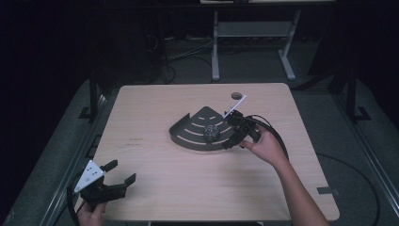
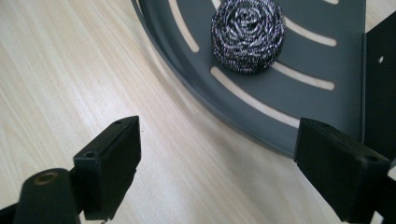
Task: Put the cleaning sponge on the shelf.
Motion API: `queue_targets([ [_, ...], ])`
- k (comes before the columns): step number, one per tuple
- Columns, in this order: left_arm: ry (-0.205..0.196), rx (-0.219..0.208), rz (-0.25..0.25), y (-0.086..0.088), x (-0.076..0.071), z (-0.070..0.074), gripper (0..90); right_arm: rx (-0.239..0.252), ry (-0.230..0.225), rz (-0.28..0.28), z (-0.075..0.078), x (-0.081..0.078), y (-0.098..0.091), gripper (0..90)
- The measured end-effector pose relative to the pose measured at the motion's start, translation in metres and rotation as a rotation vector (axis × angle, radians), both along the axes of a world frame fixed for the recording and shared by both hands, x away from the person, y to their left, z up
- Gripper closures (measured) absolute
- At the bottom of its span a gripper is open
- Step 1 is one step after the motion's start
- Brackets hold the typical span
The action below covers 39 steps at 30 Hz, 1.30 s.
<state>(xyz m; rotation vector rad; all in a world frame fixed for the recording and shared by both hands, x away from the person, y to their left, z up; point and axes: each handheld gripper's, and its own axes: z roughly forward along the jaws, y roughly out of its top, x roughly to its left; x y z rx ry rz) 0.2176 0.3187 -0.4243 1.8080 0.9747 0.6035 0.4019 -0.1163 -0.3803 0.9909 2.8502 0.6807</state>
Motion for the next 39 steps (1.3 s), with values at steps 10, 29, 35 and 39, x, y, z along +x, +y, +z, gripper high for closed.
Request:
queue_targets([
  [10, 0.002, 0.004, -0.001, 0.000, 0.000, 0.000, 13.2, 0.009, -0.002, -0.008, -0.003, -0.008, -0.011, 14.4],
  [29, 0.004, 0.007, -0.001, 0.000, 0.000, -0.001, 13.2, 0.008, -0.008, -0.008, -0.010, -0.027, -0.024, 14.4],
  [35, 0.004, 0.008, 0.000, 0.000, 0.000, -0.001, 13.2, 0.018, -0.001, -0.014, -0.016, -0.032, -0.029, 14.5],
  [39, 0.004, 0.009, -0.001, -0.001, 0.000, -0.001, 13.2, 0.015, 0.000, -0.014, -0.019, -0.037, -0.033, 14.5],
])
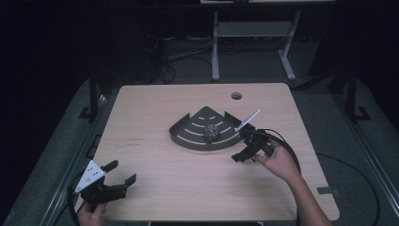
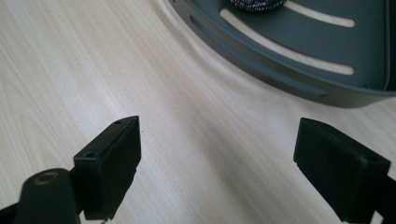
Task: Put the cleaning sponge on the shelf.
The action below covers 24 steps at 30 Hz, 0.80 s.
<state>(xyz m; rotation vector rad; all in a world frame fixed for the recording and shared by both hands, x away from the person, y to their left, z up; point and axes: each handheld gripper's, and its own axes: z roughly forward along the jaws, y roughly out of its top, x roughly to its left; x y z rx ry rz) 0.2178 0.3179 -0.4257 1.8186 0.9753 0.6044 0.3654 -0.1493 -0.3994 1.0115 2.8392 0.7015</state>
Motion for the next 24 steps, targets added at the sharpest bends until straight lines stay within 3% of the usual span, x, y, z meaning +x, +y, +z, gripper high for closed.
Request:
queue_targets([
  [24, 0.006, 0.009, -0.003, -0.001, 0.000, -0.001, 13.2, 0.019, 0.008, -0.018, -0.016, -0.023, -0.023, 14.6],
])
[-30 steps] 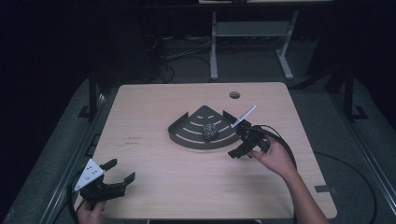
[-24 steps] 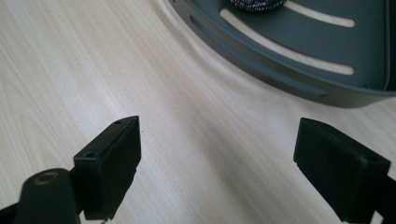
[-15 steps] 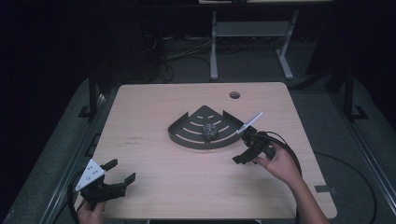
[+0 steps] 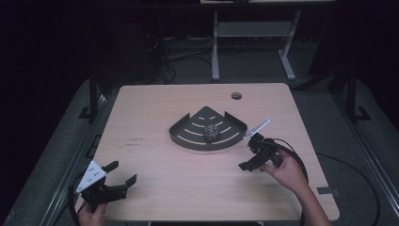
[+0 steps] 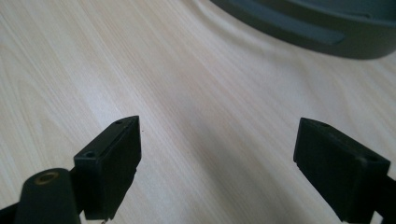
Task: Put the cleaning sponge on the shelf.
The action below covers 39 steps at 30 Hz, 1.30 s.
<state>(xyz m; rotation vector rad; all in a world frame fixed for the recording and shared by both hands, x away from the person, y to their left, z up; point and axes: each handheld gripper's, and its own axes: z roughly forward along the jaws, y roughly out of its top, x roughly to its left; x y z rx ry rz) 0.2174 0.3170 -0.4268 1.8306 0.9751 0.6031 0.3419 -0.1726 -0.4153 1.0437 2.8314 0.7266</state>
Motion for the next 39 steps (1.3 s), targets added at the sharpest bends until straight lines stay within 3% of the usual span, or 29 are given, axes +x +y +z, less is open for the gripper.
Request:
queue_targets([
  [27, 0.002, 0.004, -0.003, 0.000, -0.001, -0.001, 13.2, 0.039, -0.011, -0.032, -0.017, -0.029, -0.027, 14.6],
  [39, 0.008, 0.003, -0.007, -0.002, 0.000, -0.001, 13.2, 0.071, -0.041, -0.053, -0.020, -0.045, -0.036, 14.5],
])
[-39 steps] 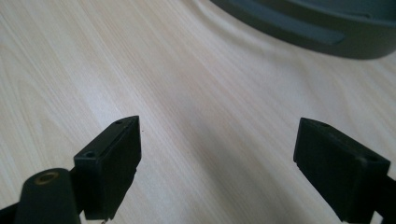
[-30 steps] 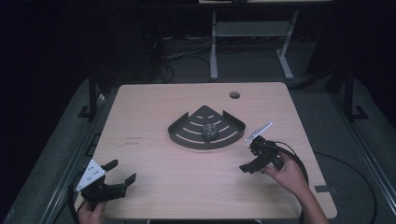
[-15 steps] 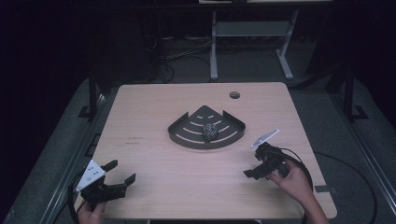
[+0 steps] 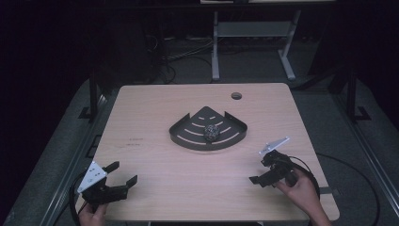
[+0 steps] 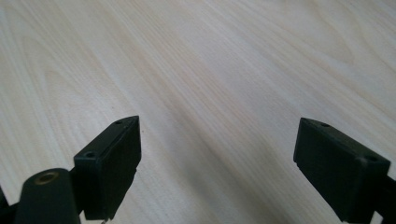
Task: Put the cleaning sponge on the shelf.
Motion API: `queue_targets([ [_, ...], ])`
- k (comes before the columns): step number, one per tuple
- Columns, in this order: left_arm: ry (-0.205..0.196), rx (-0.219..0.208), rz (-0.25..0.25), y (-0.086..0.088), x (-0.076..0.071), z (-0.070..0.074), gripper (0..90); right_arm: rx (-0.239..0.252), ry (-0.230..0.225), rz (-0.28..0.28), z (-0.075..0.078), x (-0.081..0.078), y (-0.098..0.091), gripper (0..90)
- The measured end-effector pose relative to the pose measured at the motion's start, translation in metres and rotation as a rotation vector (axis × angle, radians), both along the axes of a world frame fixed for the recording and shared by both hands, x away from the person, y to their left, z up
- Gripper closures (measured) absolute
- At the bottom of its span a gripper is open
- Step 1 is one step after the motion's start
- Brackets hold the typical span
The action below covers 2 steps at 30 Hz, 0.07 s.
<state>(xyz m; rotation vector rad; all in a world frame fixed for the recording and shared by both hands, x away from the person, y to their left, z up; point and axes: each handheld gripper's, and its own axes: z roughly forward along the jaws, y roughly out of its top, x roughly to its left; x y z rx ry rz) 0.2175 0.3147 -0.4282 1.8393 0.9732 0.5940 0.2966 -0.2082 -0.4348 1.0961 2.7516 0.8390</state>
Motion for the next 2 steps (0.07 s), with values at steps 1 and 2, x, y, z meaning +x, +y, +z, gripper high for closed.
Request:
queue_targets([
  [1, -0.001, 0.002, -0.002, -0.0004, 0.0005, -0.0002, 13.2, 0.002, -0.004, 0.001, 0.0006, -0.0015, 0.0007, 14.5],
  [2, 0.000, 0.003, -0.002, -0.0011, 0.0010, -0.0005, 13.2, 0.005, -0.006, 0.007, 0.0009, -0.0027, 0.0015, 14.5],
])
